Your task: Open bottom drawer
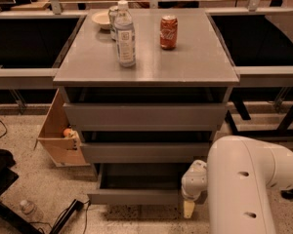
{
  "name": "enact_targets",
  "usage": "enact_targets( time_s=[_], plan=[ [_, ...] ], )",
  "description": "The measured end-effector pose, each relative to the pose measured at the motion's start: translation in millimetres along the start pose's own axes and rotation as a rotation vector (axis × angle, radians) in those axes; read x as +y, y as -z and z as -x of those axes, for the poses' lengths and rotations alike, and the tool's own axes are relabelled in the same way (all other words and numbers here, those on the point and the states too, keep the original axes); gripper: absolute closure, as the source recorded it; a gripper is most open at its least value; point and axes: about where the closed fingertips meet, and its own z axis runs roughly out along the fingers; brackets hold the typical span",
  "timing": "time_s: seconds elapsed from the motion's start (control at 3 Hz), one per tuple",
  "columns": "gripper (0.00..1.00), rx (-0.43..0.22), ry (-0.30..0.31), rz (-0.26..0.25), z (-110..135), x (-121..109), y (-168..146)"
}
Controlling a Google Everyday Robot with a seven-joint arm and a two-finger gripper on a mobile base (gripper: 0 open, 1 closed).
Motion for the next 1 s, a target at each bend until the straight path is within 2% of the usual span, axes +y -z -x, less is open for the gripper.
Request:
enact_targets(
  time_s=[0.33, 1.0],
  plan=[
    [0.0, 0.005, -0.018, 0.039, -3.5, 1.0, -19.1],
    [0.0, -0.014, -0.018, 0.048, 2.0, -2.2, -25.2]
  ],
)
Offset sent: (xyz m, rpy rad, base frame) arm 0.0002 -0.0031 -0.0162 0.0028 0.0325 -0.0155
